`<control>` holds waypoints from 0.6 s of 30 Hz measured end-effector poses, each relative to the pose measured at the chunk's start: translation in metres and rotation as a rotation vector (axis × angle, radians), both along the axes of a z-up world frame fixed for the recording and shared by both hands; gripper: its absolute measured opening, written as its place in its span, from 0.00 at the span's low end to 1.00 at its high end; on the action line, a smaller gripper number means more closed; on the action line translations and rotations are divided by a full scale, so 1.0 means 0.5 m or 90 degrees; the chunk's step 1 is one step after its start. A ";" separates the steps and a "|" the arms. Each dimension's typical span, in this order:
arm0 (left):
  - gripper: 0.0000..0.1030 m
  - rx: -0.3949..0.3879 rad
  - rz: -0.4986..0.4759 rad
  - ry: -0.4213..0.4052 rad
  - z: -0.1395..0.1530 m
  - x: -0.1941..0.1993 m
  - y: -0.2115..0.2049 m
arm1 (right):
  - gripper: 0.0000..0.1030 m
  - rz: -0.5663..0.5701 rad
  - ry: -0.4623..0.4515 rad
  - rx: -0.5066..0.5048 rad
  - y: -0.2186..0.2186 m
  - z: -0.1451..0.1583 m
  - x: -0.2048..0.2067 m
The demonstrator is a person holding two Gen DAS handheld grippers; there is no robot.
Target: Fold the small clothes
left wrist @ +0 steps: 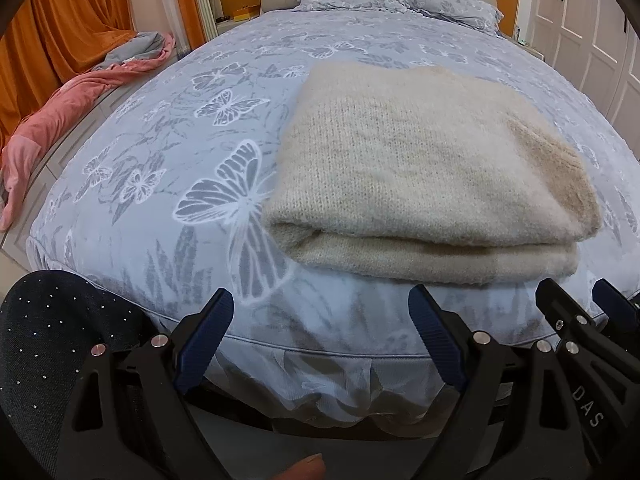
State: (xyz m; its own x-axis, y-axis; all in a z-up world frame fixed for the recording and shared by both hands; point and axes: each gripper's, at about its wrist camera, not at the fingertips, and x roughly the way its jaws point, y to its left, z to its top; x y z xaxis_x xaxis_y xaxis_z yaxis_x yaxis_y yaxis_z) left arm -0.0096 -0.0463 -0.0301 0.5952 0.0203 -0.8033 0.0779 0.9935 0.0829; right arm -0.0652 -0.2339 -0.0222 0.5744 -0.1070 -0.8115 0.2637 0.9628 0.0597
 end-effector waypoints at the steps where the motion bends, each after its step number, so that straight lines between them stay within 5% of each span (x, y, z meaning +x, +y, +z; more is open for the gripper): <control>1: 0.84 0.001 0.000 -0.001 0.000 0.000 0.001 | 0.67 0.000 0.000 -0.001 0.000 0.000 0.000; 18: 0.84 0.002 0.000 -0.005 0.004 -0.004 -0.002 | 0.67 0.004 -0.006 -0.004 0.001 0.004 0.001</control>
